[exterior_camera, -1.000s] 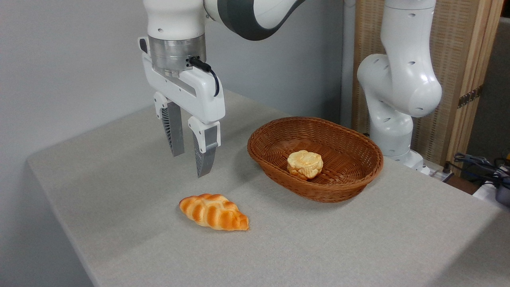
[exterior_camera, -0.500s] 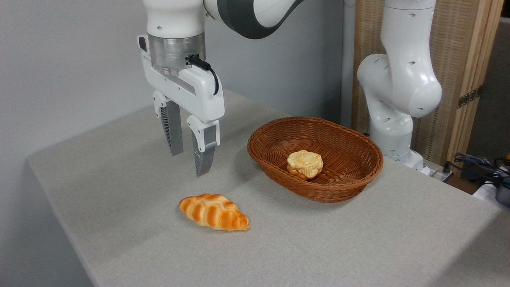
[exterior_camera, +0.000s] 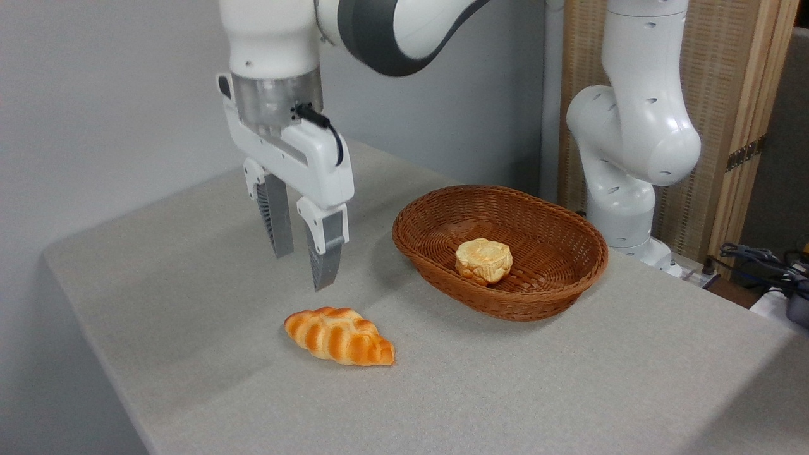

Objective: Put bread into the basket
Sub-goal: 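Lower the open gripper down onto the striped croissant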

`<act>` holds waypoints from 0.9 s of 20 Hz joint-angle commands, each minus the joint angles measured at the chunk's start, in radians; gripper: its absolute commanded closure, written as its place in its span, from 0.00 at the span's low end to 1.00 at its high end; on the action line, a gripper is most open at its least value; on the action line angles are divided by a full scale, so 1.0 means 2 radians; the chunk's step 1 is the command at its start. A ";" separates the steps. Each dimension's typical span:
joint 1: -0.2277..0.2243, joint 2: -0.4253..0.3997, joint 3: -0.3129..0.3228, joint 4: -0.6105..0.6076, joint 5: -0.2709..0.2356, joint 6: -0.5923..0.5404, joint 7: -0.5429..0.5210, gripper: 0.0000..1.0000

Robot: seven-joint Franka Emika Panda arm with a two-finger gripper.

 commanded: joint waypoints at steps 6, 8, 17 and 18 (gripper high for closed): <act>-0.005 0.050 0.002 -0.013 -0.006 0.014 0.026 0.00; -0.005 0.058 0.002 -0.023 -0.006 0.020 0.039 0.00; -0.007 0.086 0.000 -0.028 -0.006 0.028 0.218 0.00; -0.007 0.087 0.000 -0.028 -0.006 0.027 0.225 0.00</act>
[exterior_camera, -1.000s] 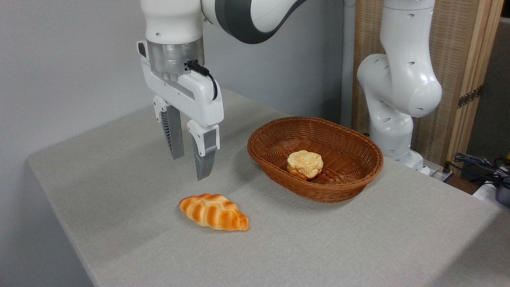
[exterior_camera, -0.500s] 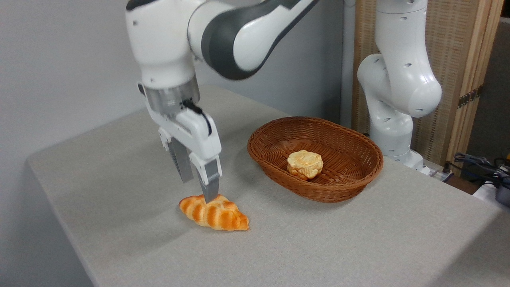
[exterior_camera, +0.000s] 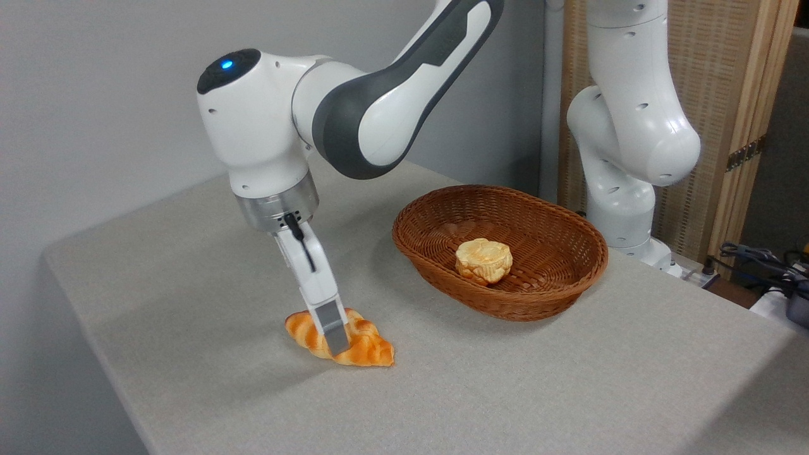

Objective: Put bread into the basket
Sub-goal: 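Lower the open gripper down onto the striped croissant, then close the gripper fingers around the croissant's middle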

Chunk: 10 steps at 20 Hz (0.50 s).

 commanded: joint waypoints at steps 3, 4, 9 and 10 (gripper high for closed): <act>-0.002 0.010 0.002 -0.005 -0.006 0.006 0.083 0.00; -0.002 0.011 0.002 -0.005 -0.006 0.006 0.087 0.00; -0.002 0.014 0.002 -0.005 -0.006 0.003 0.111 0.00; -0.002 0.016 0.002 -0.005 -0.006 0.003 0.117 0.00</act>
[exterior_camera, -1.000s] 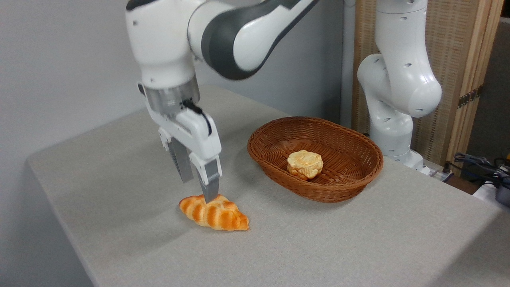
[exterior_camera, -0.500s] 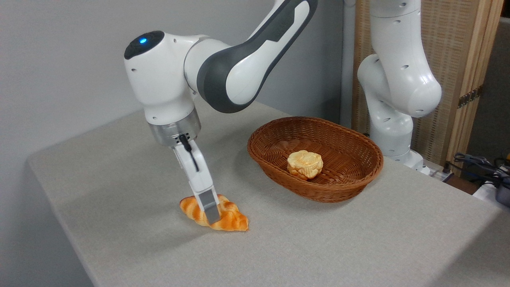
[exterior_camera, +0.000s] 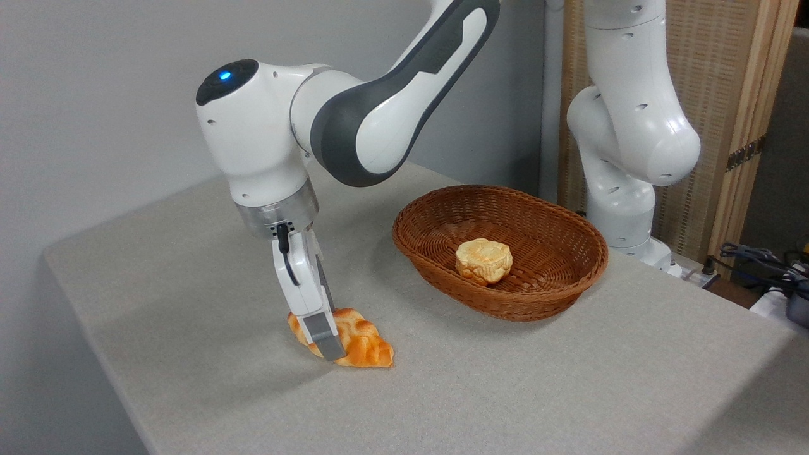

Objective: Put bread into the basket
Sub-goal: 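Close the gripper fingers around the croissant's middle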

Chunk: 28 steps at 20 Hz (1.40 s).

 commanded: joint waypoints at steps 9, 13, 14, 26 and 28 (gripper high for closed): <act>-0.002 0.008 0.002 -0.004 -0.006 -0.011 0.051 0.36; -0.002 0.008 0.002 -0.004 -0.006 -0.017 0.051 0.70; -0.002 0.008 0.002 -0.004 -0.006 -0.019 0.051 0.72; -0.002 0.007 0.002 -0.004 -0.006 -0.021 0.051 0.73; -0.003 0.005 0.002 -0.004 -0.006 -0.022 0.051 0.78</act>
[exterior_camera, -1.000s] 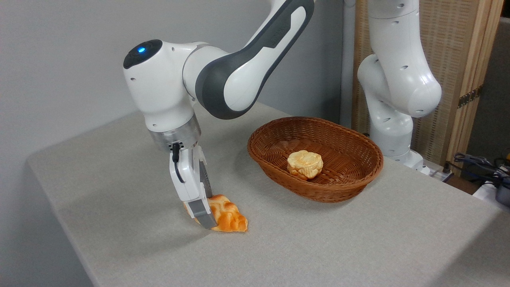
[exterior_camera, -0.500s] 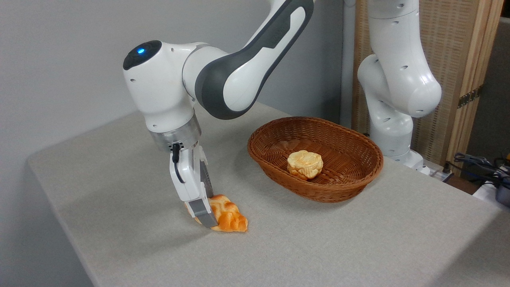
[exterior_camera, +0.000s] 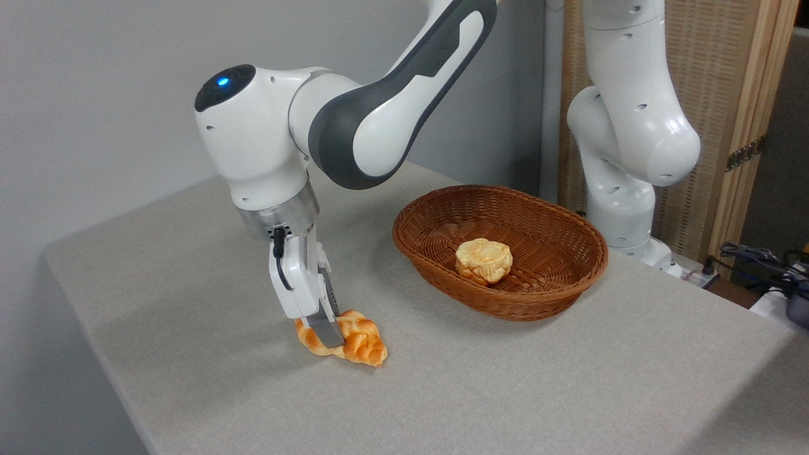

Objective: Put bread into the basket
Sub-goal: 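Close the gripper fingers around the croissant's middle, then lift the held croissant and carry it over the wicker basket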

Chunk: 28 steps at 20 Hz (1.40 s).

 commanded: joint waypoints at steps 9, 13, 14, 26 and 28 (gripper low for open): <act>-0.001 -0.024 0.003 0.000 -0.007 -0.037 0.013 0.79; -0.001 -0.034 0.003 0.000 -0.007 -0.044 0.013 0.79; -0.001 -0.034 0.003 -0.001 -0.007 -0.044 0.013 0.79; -0.001 -0.079 0.003 0.002 -0.024 -0.079 0.011 0.77; -0.001 -0.093 0.003 0.002 -0.025 -0.097 0.011 0.77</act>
